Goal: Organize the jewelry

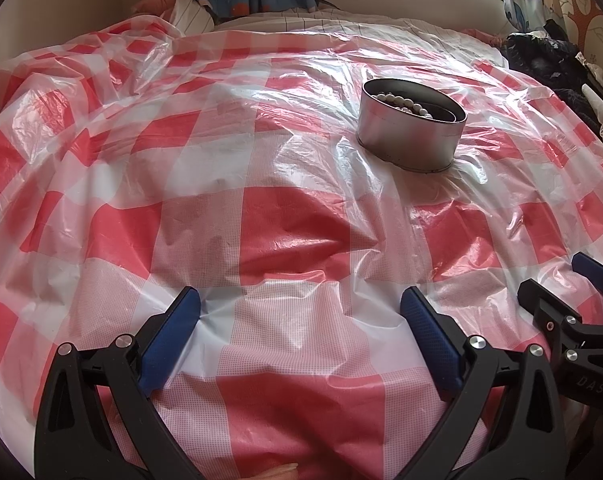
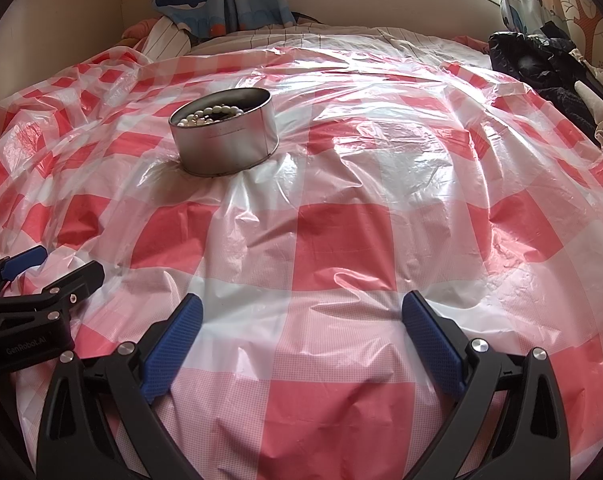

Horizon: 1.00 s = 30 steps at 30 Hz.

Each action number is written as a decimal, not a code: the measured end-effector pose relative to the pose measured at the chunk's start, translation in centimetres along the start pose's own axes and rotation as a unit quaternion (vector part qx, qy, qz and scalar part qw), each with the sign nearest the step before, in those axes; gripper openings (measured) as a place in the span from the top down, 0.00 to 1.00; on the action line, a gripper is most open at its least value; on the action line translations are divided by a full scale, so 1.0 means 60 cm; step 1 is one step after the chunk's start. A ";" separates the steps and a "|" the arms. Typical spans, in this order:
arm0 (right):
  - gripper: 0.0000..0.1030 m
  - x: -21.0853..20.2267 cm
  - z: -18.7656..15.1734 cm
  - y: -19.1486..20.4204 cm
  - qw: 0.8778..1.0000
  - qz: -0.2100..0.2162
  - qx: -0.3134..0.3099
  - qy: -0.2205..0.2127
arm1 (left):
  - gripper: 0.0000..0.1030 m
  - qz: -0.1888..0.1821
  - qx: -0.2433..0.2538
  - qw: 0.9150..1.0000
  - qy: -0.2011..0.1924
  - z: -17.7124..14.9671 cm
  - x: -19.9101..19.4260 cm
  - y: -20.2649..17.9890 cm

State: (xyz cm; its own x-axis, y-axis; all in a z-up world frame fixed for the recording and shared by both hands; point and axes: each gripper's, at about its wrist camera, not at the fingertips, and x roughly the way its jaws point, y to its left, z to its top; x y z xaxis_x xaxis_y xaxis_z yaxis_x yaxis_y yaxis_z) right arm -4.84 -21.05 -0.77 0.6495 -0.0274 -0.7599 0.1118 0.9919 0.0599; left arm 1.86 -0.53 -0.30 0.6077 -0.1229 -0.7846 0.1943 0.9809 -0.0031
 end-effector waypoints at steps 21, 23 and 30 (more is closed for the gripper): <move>0.07 0.000 0.001 0.001 1.000 0.001 0.000 -0.002 | 0.07 0.001 0.001 1.000 -0.002 0.000 0.001 0.000; 0.07 -0.001 0.001 -0.001 1.000 0.001 0.000 -0.004 | 0.07 -0.003 -0.001 1.000 -0.004 0.000 0.000 0.003; 0.07 -0.002 0.001 -0.009 1.000 0.004 0.001 -0.010 | 0.07 -0.002 0.000 1.000 -0.004 -0.001 0.001 0.004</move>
State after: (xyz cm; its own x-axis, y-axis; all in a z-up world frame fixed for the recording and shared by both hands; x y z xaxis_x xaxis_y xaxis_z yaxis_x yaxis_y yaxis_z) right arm -4.94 -21.57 -0.66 0.6650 -0.0223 -0.7465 0.1079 0.9919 0.0665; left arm 1.89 -0.27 -0.40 0.6136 -0.1272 -0.7793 0.1968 0.9804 -0.0051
